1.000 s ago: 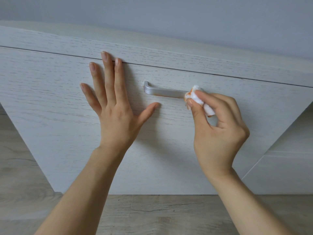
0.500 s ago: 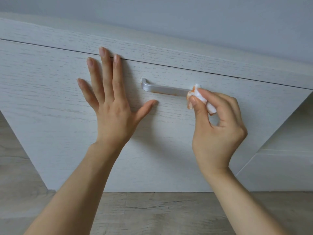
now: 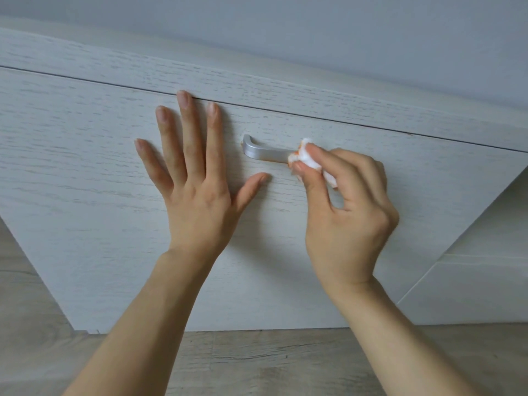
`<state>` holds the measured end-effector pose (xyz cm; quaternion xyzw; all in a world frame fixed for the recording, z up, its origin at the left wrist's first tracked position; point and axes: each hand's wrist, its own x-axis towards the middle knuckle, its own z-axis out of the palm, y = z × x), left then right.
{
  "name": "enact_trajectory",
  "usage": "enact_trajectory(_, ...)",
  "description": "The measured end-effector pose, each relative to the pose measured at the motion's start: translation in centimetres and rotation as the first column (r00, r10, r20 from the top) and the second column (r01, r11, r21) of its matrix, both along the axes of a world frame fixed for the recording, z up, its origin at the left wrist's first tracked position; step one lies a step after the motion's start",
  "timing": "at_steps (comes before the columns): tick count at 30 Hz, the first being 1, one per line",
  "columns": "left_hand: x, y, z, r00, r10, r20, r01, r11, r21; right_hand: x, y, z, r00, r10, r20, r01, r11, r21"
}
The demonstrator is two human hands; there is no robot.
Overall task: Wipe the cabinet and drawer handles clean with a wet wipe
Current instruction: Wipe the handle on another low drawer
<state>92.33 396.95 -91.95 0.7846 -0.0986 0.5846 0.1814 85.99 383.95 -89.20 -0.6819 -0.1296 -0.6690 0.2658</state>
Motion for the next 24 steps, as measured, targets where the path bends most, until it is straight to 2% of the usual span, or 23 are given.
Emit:
enact_trajectory(4,0.1,0.1,-0.1,1.000,0.007,0.008,-0.007,1.000,-0.003,-0.7,-1.6,-0.1,1.000,-0.008,-0.013,0.010,0.996,0.092)
enact_trajectory(10,0.4,-0.1,-0.1,0.998,0.052,0.022,-0.052,0.999,0.005,0.1,-0.5,0.0,1.000,0.000,-0.001,0.000,1.000,-0.023)
enact_trajectory(14,0.3,0.0,-0.1,0.999,0.035,0.013,-0.035,0.999,0.003,0.2,0.7,-0.1,0.999,0.036,0.006,-0.036,0.996,0.085)
enact_trajectory(17,0.2,-0.1,-0.1,0.999,0.031,0.008,-0.031,1.000,0.004,0.3,1.1,-0.2,0.999,0.040,0.003,-0.040,0.999,0.015)
enact_trajectory(20,0.2,0.0,-0.1,1.000,0.020,0.003,-0.020,1.000,0.005,0.3,0.4,-0.3,1.000,0.008,0.013,-0.009,0.998,0.062)
enact_trajectory(24,0.2,-0.1,0.0,0.999,0.040,0.021,-0.040,0.999,0.002,-0.2,0.4,-0.1,1.000,0.003,-0.011,-0.003,1.000,0.011)
